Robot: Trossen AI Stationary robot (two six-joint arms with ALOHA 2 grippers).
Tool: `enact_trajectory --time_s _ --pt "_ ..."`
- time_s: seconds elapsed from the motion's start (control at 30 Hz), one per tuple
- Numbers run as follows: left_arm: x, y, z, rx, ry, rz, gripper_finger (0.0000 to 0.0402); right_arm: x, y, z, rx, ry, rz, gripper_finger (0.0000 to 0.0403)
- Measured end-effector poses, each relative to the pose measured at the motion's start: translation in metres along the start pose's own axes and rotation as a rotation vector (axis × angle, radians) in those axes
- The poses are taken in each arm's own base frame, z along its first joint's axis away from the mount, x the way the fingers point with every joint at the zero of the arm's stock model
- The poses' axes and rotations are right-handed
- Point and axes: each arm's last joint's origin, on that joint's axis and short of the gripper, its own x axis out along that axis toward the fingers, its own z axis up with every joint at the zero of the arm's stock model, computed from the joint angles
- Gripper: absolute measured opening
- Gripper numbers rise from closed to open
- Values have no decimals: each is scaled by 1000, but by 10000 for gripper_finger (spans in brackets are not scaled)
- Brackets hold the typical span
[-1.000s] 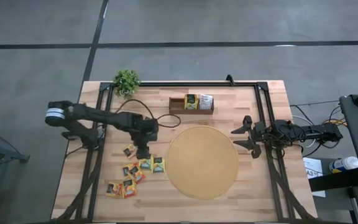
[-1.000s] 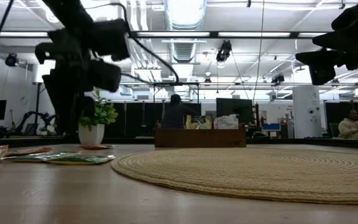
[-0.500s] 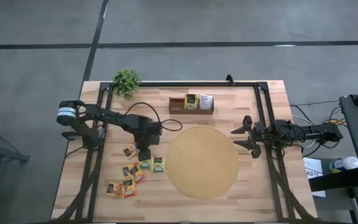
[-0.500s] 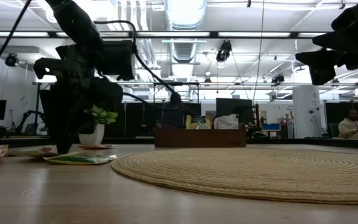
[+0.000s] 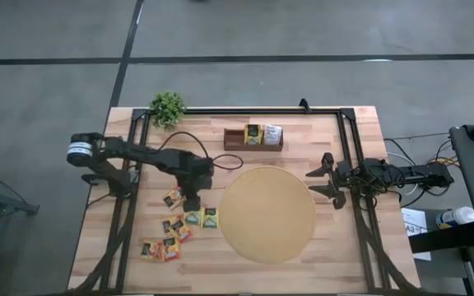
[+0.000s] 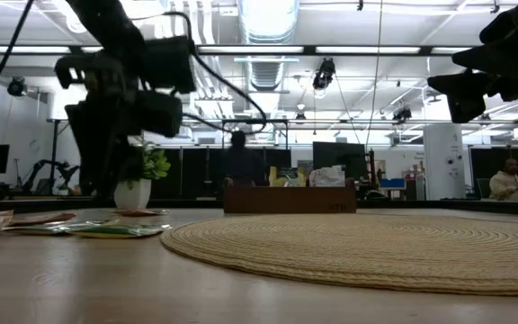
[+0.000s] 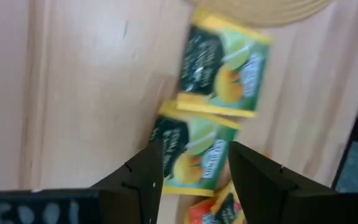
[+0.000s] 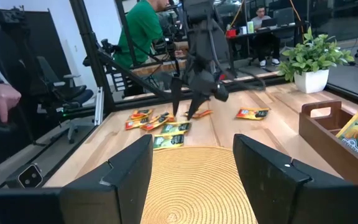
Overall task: Pick & Place Tea
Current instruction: Put the yellow tea bag into the middle section of the wooden organizer
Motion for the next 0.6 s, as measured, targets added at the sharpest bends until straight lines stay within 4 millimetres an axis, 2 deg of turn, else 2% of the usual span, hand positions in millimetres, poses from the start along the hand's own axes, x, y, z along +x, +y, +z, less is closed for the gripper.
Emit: enact_trajectory --time_s 0.17,0.27,0.6 --pt "-15 -6 -3 20 -68 60 174 0 0 0 0 -1 0 221" --pt "-16 -4 -3 25 -77 113 174 0 0 0 -2 0 0 221" --pt "8 8 -6 4 15 92 174 0 0 0 -1 0 1 221"
